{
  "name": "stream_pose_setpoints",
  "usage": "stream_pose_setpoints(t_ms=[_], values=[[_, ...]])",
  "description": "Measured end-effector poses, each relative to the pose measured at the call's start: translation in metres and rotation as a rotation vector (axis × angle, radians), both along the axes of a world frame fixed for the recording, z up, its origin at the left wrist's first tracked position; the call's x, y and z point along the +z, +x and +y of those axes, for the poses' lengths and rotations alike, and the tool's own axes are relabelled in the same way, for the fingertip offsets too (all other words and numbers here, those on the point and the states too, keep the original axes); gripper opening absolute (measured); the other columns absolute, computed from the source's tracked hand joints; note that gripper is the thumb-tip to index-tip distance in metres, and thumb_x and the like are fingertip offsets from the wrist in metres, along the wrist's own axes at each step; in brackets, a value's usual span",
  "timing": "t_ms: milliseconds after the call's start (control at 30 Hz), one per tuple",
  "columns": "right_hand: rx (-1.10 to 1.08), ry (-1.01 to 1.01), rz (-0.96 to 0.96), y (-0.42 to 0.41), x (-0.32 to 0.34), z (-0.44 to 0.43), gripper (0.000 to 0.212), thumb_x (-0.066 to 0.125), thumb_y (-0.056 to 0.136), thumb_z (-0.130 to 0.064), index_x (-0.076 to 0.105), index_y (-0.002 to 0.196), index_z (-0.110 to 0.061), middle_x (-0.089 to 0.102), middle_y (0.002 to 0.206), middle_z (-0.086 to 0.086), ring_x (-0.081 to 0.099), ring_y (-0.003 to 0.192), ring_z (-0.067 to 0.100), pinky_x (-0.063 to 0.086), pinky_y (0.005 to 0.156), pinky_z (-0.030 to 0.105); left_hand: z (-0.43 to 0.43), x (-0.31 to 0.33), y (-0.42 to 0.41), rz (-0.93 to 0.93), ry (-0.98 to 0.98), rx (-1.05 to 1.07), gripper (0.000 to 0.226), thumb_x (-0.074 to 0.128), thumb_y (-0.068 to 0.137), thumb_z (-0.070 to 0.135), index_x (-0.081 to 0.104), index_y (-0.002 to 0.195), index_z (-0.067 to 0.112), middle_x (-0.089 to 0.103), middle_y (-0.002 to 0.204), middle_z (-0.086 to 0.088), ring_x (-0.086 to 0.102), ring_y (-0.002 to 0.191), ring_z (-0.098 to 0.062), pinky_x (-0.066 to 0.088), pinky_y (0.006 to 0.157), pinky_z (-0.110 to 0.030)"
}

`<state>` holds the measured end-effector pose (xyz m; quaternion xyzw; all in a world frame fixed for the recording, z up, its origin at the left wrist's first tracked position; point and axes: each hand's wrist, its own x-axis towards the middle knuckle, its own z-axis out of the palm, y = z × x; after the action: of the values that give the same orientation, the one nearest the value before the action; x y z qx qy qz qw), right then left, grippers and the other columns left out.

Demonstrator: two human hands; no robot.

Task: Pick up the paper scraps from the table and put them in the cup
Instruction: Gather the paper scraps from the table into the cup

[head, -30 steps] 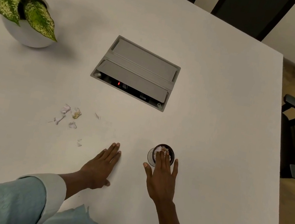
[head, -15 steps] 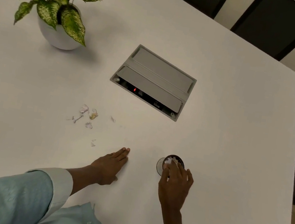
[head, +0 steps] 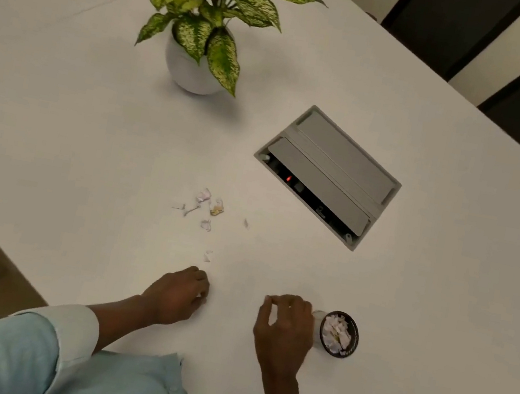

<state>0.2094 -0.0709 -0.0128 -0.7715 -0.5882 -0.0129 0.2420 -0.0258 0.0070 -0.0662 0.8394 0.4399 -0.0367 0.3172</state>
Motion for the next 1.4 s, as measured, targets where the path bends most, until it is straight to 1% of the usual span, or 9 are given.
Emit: stream_pose_setpoints(t_ms=[133,333,533,800,967,1067,1200,1267,1400], values=[[0.177,-0.138,0.098,-0.035,-0.020,0.024,0.004,0.071,0.087,-0.018,0.068,0.088,-0.021,0.059,0.091,-0.007,0.060,0.086,0.015,0.050,0.049,0.031,0.022,0.004,-0.030,0.031,0.098,0.182,0.009,0.057,0.094,0.022,0.064,0.094,0.017,0.063,0.099,0.003,0.057,0.101,-0.021,0.054,0.066,-0.040],[0.332,-0.399,0.110,-0.071,-0.058,0.064,0.017,0.071,0.087,-0.019,0.066,0.103,-0.020,0.059,0.102,-0.002,0.062,0.095,0.019,0.057,0.057,0.033,0.067,0.003,-0.062,0.076,0.141,0.347,0.009,0.064,0.090,0.020,0.065,0.097,0.014,0.061,0.105,-0.001,0.053,0.107,-0.025,0.054,0.067,-0.039],[0.402,-0.591,0.089,-0.092,-0.072,0.102,0.057,0.070,0.091,-0.022,0.047,0.144,-0.022,0.048,0.132,0.003,0.052,0.121,0.021,0.060,0.077,0.036,0.106,-0.004,-0.074,0.184,0.110,0.349,0.044,0.071,0.088,0.027,0.054,0.124,0.010,0.048,0.130,-0.003,0.045,0.123,-0.025,0.057,0.071,-0.041],[0.442,-0.622,0.055,-0.102,-0.079,0.148,0.077,0.070,0.090,-0.006,0.033,0.155,-0.025,0.039,0.147,0.010,0.043,0.131,0.026,0.060,0.080,0.038,0.132,-0.019,-0.056,0.221,0.092,0.287,0.096,0.079,0.086,0.029,0.019,0.156,0.005,0.020,0.164,-0.015,0.026,0.146,-0.033,0.048,0.106,-0.043],[0.519,-0.589,0.001,-0.107,-0.083,0.169,0.077,0.074,0.084,0.001,0.044,0.150,-0.024,0.047,0.144,0.015,0.051,0.123,0.030,0.061,0.072,0.038,0.140,-0.026,-0.038,0.155,0.087,0.224,0.094,0.072,0.092,0.022,0.009,0.162,0.012,0.012,0.169,-0.017,0.024,0.148,-0.034,0.044,0.112,-0.045],[0.543,-0.548,-0.040,-0.108,-0.084,0.173,0.065,0.075,0.081,0.004,0.057,0.139,-0.019,0.055,0.136,0.015,0.056,0.111,0.029,0.061,0.062,0.035,0.142,-0.028,-0.034,0.103,0.097,0.176,0.073,0.060,0.097,0.011,0.023,0.159,0.017,0.023,0.164,-0.016,0.034,0.138,-0.033,0.049,0.103,-0.045],[0.544,-0.564,-0.074,-0.105,-0.083,0.169,0.028,0.078,0.077,0.003,0.067,0.099,-0.010,0.059,0.114,0.010,0.057,0.098,0.027,0.056,0.051,0.033,0.137,-0.029,-0.034,0.073,0.166,0.189,0.030,0.037,0.101,0.013,0.051,0.128,0.009,0.041,0.147,-0.013,0.046,0.116,-0.029,0.053,0.084,-0.040],[0.505,-0.594,-0.080,-0.101,-0.081,0.164,0.026,0.080,0.070,0.007,0.062,0.080,-0.010,0.057,0.095,0.006,0.055,0.085,0.024,0.051,0.045,0.031,0.133,-0.031,-0.035,0.089,0.226,0.161,0.019,0.045,0.098,0.003,0.056,0.113,0.004,0.050,0.134,-0.015,0.050,0.107,-0.029,0.055,0.077,-0.042],[0.325,-0.578,0.022,-0.078,-0.086,0.150,0.020,0.070,0.074,0.009,0.064,0.081,-0.009,0.058,0.093,0.007,0.056,0.085,0.024,0.051,0.056,0.033,0.128,-0.029,-0.038,0.115,0.251,0.127,0.030,0.052,0.073,-0.016,0.059,0.093,0.006,0.055,0.106,-0.013,0.049,0.093,-0.028,0.052,0.065,-0.045]])
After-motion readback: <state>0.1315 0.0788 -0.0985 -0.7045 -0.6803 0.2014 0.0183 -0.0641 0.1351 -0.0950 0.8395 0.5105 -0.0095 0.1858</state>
